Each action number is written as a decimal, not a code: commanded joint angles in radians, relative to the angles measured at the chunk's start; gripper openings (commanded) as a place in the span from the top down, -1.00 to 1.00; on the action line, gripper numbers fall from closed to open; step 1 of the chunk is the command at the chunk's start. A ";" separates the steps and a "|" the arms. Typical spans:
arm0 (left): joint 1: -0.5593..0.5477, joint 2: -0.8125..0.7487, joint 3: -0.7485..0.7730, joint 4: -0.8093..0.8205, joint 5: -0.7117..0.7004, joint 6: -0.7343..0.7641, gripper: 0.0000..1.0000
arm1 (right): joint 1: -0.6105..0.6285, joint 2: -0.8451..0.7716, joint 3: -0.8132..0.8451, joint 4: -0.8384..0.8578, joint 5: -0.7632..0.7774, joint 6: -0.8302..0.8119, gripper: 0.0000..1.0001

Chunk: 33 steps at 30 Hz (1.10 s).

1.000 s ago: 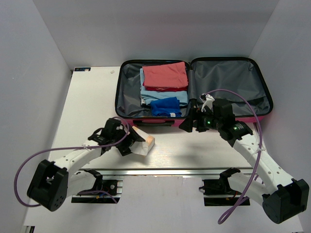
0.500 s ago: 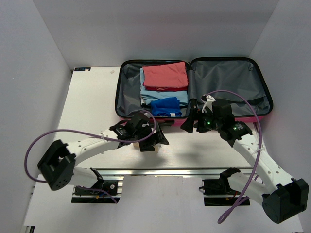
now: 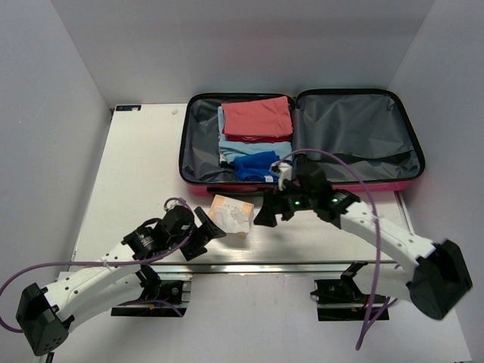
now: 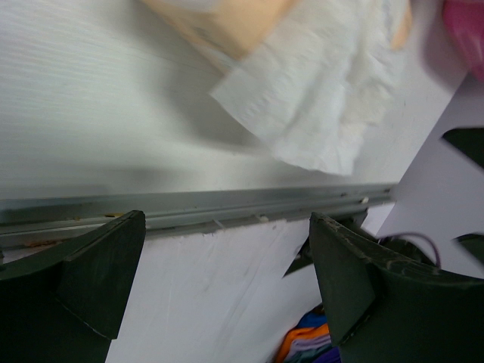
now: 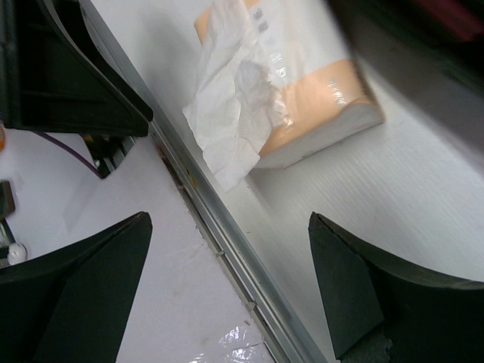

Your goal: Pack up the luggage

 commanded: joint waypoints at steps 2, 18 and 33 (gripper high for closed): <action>-0.003 -0.040 -0.057 -0.028 -0.117 -0.148 -0.96 | 0.106 0.126 0.013 0.146 0.083 -0.018 -0.79; 0.007 -0.046 -0.087 0.004 -0.220 -0.170 -0.96 | 0.240 0.275 -0.054 0.447 0.259 0.025 -0.79; 0.007 -0.109 -0.005 -0.225 -0.459 -0.268 -0.96 | 0.458 0.145 -0.019 0.300 0.373 0.045 -0.79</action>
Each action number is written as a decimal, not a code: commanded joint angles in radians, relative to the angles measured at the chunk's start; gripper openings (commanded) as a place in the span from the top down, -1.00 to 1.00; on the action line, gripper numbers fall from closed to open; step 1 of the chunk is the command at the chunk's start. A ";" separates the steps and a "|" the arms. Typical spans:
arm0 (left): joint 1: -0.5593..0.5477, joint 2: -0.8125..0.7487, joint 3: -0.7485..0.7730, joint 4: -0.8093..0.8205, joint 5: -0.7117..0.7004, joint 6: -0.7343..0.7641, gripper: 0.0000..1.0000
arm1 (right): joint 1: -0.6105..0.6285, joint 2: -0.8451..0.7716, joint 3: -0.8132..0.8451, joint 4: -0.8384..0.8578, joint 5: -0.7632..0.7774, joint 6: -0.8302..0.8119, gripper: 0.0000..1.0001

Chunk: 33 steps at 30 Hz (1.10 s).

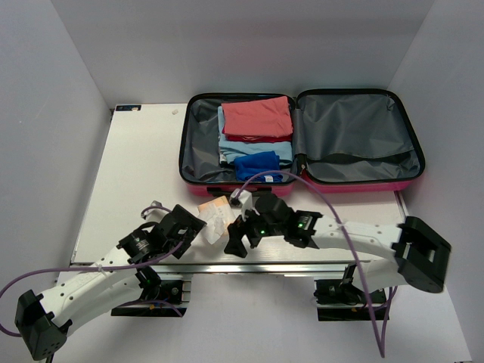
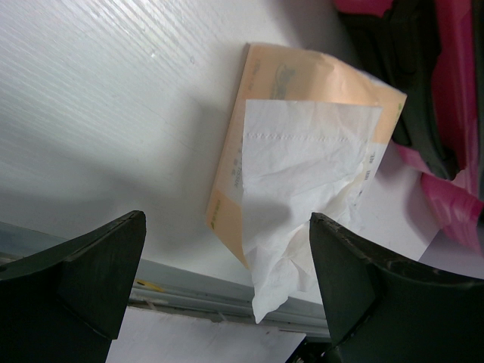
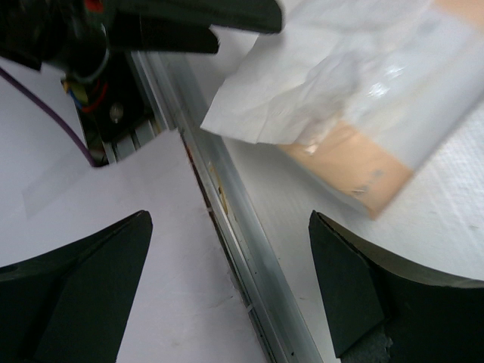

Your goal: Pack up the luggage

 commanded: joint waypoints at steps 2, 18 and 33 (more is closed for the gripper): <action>0.004 -0.062 0.008 -0.056 -0.125 -0.038 -0.96 | -0.009 -0.101 0.060 -0.104 0.178 0.053 -0.79; 0.013 0.323 0.123 0.205 -0.134 0.216 -0.80 | -0.133 0.145 0.203 -0.220 0.172 0.132 -0.53; 0.013 0.304 -0.120 0.578 0.039 0.277 0.08 | -0.132 0.312 0.252 -0.158 -0.069 0.120 0.33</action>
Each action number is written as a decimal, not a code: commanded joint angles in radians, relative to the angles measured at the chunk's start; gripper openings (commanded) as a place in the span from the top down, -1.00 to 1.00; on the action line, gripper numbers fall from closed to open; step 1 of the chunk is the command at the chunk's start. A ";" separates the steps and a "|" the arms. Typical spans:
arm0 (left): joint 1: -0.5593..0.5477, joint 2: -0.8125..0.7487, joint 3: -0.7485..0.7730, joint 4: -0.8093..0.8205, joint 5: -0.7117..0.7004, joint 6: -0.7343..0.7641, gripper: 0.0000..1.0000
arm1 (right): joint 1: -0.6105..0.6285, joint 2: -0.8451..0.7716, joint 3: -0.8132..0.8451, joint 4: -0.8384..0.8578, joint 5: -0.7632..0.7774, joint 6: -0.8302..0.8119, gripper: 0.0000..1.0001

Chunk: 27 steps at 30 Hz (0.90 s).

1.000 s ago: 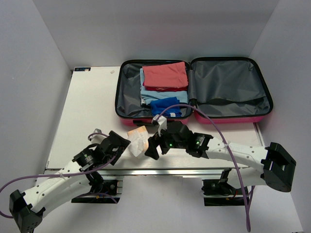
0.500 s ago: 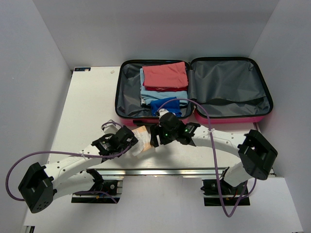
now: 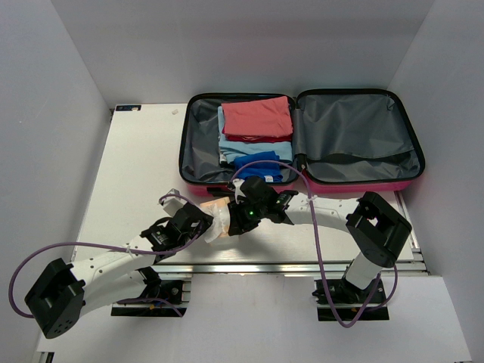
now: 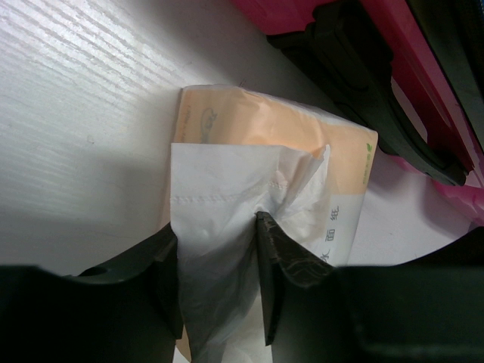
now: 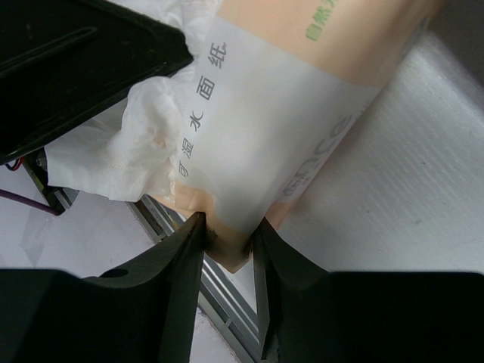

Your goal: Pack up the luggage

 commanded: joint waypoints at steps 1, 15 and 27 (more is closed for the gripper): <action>-0.001 0.054 -0.012 0.059 0.096 0.031 0.12 | 0.007 0.010 0.028 0.035 -0.044 0.004 0.37; -0.023 0.105 0.272 -0.048 0.199 0.251 1.00 | 0.015 -0.068 0.281 -0.290 0.002 -0.039 1.00; -0.011 0.040 0.557 -0.077 0.166 0.455 1.00 | -0.002 -0.084 0.541 -0.352 0.149 -0.077 1.00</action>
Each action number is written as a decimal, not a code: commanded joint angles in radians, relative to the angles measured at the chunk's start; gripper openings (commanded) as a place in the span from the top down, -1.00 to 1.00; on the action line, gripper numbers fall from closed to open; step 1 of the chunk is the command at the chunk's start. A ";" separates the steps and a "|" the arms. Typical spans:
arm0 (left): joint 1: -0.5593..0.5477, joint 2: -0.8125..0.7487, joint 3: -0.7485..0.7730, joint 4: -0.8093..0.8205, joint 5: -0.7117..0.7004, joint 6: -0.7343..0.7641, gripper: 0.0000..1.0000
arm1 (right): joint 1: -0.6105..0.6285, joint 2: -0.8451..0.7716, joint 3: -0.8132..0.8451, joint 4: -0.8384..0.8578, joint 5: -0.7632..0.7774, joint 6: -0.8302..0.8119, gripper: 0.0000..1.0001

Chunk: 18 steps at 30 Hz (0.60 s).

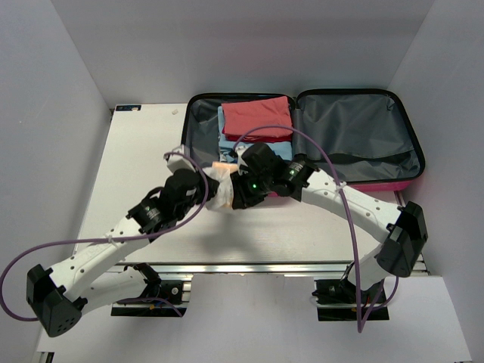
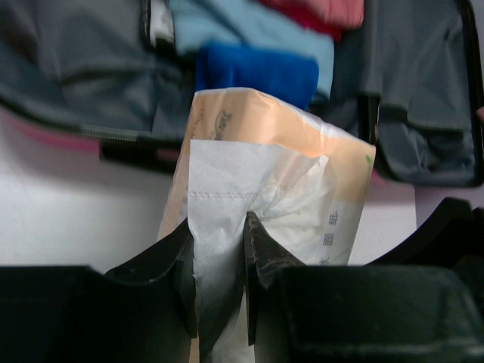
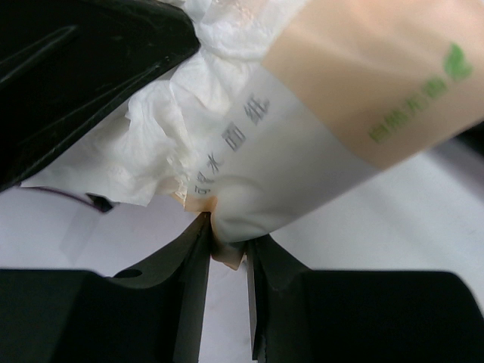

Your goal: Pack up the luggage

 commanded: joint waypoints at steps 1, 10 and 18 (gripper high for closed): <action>-0.025 0.069 0.181 0.038 0.075 0.080 1.00 | 0.001 0.075 0.175 0.194 0.048 -0.045 1.00; 0.089 0.300 0.441 -0.121 -0.127 0.162 1.00 | -0.086 0.350 0.584 0.153 0.063 -0.132 1.00; 0.299 0.523 0.462 0.011 0.044 0.228 1.00 | -0.160 0.542 0.682 0.238 0.003 -0.147 1.00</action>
